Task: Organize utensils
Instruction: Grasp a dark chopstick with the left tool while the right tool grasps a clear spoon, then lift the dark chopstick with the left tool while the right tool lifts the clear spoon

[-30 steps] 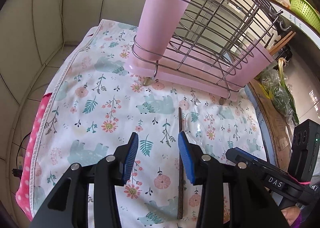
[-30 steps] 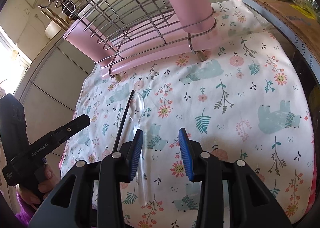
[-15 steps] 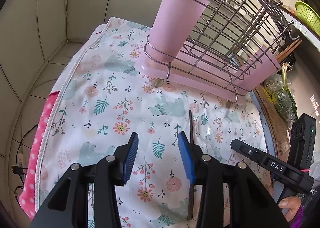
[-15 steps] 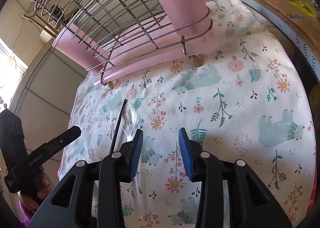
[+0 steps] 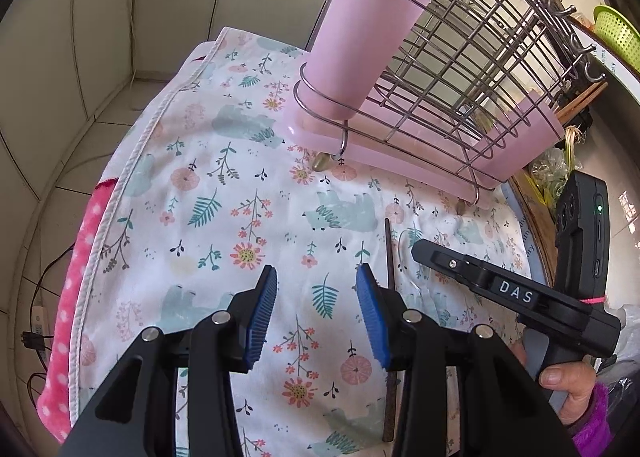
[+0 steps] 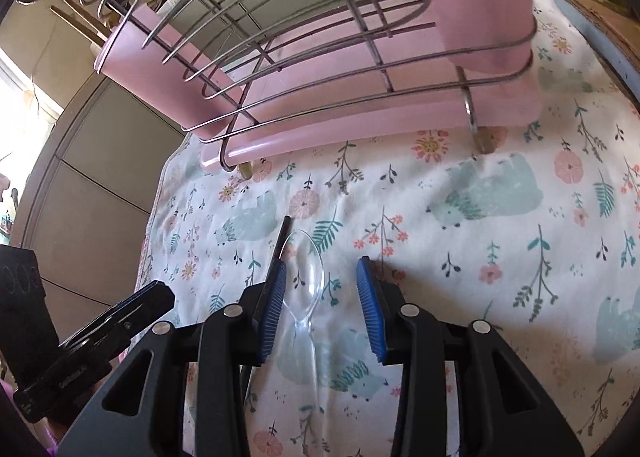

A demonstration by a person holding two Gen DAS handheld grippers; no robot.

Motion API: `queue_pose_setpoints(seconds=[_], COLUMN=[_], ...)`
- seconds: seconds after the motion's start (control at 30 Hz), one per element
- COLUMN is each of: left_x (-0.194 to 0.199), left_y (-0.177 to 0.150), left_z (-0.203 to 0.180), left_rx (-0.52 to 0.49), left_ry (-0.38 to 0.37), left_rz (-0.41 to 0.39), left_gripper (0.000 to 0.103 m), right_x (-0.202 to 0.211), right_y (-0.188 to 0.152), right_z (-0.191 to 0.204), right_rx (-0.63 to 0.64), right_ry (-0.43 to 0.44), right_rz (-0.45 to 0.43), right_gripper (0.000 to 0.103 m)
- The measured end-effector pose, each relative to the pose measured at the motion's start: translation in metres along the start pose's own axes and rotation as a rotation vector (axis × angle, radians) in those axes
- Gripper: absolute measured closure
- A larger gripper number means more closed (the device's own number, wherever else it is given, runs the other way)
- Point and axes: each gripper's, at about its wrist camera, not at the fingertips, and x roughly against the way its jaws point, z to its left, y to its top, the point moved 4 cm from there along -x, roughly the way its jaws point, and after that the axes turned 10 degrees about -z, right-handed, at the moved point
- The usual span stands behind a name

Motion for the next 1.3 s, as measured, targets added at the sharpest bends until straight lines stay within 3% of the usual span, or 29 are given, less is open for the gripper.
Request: queue_pose_setpoints(seconds=[0.07, 0.13, 0.2, 0.4, 0.63, 1.0, 1.13, 1.3], left_x=[-0.002, -0.004, -0.006, -0.017, -0.050, -0.096, -0.105, -0.104], left_y=[0.000, 0.000, 0.001, 0.003, 0.013, 0.011, 0.011, 0.016], left_z=[-0.001, -0.003, -0.006, -0.023, -0.058, -0.081, -0.085, -0.085], left_rx=[-0.004, -0.011, -0.017, -0.033, -0.121, -0.227, -0.253, -0.236], left_ry=[0.003, 0.003, -0.004, -0.071, -0.100, 0.010, 0.034, -0.016], left_rz=[0.003, 0.008, 0.015, 0.083, 0.203, 0.373, 0.390, 0.384], left_gripper=[0.062, 0.062, 0.063, 0.065, 0.071, 0.087, 0.096, 0.099], right_x=[-0.003, -0.005, -0.007, 0.009, 0.047, 0.044, 0.038, 0.037], right_y=[0.003, 0.004, 0.001, -0.007, -0.004, -0.015, -0.018, -0.022], right_z=[0.006, 0.008, 0.007, -0.006, -0.036, -0.062, -0.062, -0.075], right_rx=[0.039, 0.066, 0.058, -0.005, -0.038, -0.113, -0.136, -0.231], right_ry=[-0.015, -0.033, -0.016, 0.018, -0.052, -0.035, -0.024, 0.055], right_rz=[-0.016, -0.020, 0.001, -0.025, -0.105, -0.029, -0.005, 0.070], right_gripper=[0.068, 0.092, 0.098, 0.100, 0.100, 0.100, 0.100, 0.100])
